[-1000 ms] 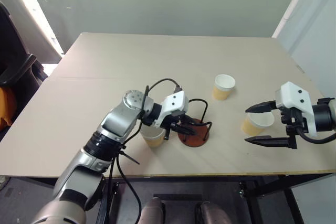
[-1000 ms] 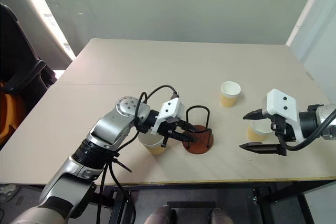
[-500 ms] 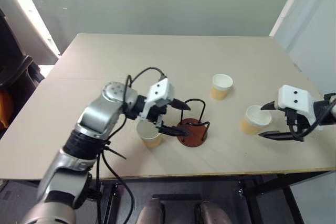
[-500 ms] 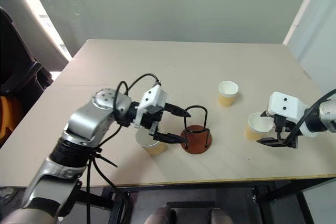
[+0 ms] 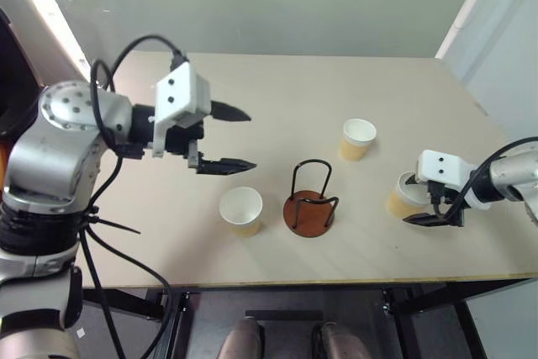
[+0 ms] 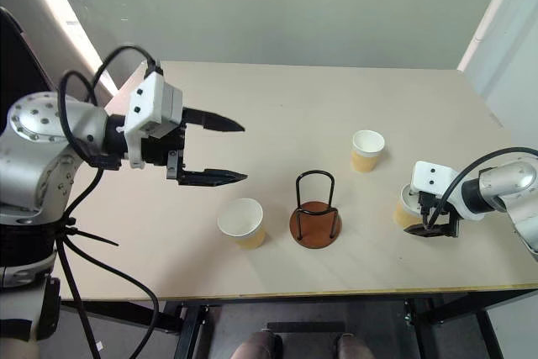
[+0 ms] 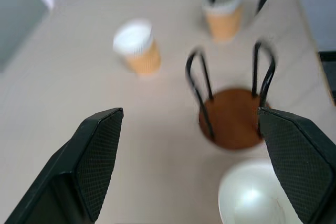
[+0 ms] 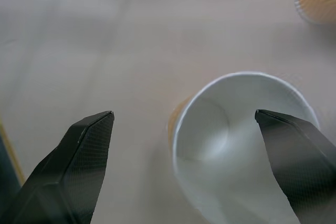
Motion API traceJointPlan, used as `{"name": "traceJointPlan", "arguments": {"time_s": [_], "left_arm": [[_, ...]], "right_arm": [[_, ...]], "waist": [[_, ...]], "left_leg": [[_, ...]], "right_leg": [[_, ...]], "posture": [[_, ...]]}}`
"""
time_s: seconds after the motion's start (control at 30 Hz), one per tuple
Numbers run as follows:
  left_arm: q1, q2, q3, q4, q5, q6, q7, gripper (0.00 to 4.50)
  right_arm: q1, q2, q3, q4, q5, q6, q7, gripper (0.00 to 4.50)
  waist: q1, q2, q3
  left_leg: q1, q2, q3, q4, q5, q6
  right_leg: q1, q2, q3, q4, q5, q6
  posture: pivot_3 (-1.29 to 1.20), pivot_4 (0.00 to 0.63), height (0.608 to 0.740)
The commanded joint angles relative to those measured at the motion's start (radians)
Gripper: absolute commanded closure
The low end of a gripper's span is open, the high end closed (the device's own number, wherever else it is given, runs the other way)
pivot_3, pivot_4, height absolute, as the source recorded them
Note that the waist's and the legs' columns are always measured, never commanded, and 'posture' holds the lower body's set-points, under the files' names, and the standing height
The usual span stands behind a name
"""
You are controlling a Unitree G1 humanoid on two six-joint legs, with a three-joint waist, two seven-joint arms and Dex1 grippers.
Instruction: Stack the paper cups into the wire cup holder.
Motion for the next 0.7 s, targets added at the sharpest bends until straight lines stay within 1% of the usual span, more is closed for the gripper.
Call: {"name": "traceJointPlan", "arguments": {"time_s": [0.03,0.07,0.2,0.37,0.43,0.53,0.63,0.7], "left_arm": [[-0.038,-0.037,-0.035,-0.045,-0.015,-0.002,0.021,0.09],[-0.043,-0.044,-0.042,-0.048,-0.013,0.003,0.026,0.09],[-0.045,-0.054,-0.052,-0.066,-0.035,0.013,0.022,0.09],[-0.042,-0.043,-0.056,-0.044,-0.024,-0.002,0.019,0.09],[-0.04,-0.041,-0.053,-0.039,-0.025,-0.005,0.016,0.09],[-0.03,-0.03,-0.042,-0.029,-0.021,-0.011,0.019,0.09],[-0.005,0.002,-0.023,-0.011,-0.012,-0.02,0.018,0.09],[0.017,0.03,-0.012,0.009,0.001,-0.035,0.015,0.09]], "right_arm": [[-0.032,0.016,-0.003,0.013,-0.023,-0.017,0.013,0.39],[-0.034,0.019,-0.002,0.017,-0.028,-0.021,0.018,0.57],[-0.039,0.03,-0.006,0.019,-0.037,-0.025,0.034,1.95],[-0.04,0.031,-0.018,0.016,-0.041,-0.026,0.042,3.86],[-0.032,0.026,-0.027,0.013,-0.035,-0.026,0.046,4.48],[-0.033,0.017,-0.058,0.015,-0.02,-0.025,0.049,4.48],[-0.097,-0.001,-0.142,-0.005,0.048,-0.016,0.08,4.48],[-0.18,0.006,-0.2,-0.02,0.132,0.006,0.115,4.48]], "waist": [[-0.003,0.0,0.0],[-0.005,0.0,0.0],[-0.011,0.0,0.0],[-0.015,0.0,0.0],[-0.016,0.0,0.0],[-0.015,0.0,0.0],[-0.016,0.002,0.001],[-0.018,0.005,0.003]], "left_leg": [[0.0,0.0,0.0,0.0,0.0,0.0],[0.001,0.0,0.0,0.0,0.0,0.0],[0.001,0.001,0.0,-0.001,0.0,0.0],[0.002,0.001,0.0,-0.001,-0.001,-0.002],[0.002,0.001,0.0,-0.001,-0.001,-0.002],[0.002,0.001,0.0,-0.001,-0.001,-0.002],[0.002,0.001,0.0,-0.001,-0.001,-0.002],[0.002,0.001,0.0,-0.002,-0.001,-0.002]], "right_leg": [[0.0,0.0,0.0,0.0,0.0,0.0],[0.0,0.0,0.0,0.0,0.0,0.0],[-0.001,0.0,-0.001,0.001,0.0,0.0],[-0.001,0.0,-0.001,0.001,0.0,-0.001],[-0.001,0.0,-0.001,0.001,0.0,-0.001],[-0.001,0.0,-0.001,0.001,0.0,-0.001],[-0.001,0.0,-0.001,0.001,0.0,-0.001],[-0.001,0.0,0.0,0.001,-0.001,-0.002]], "posture": [[0.0,0.15,0.74],[0.0,0.15,0.74],[0.0,0.15,0.74],[0.0,0.15,0.74],[0.0,0.15,0.74],[0.0,0.15,0.74],[0.0,0.15,0.74],[0.0,0.15,0.74]]}}
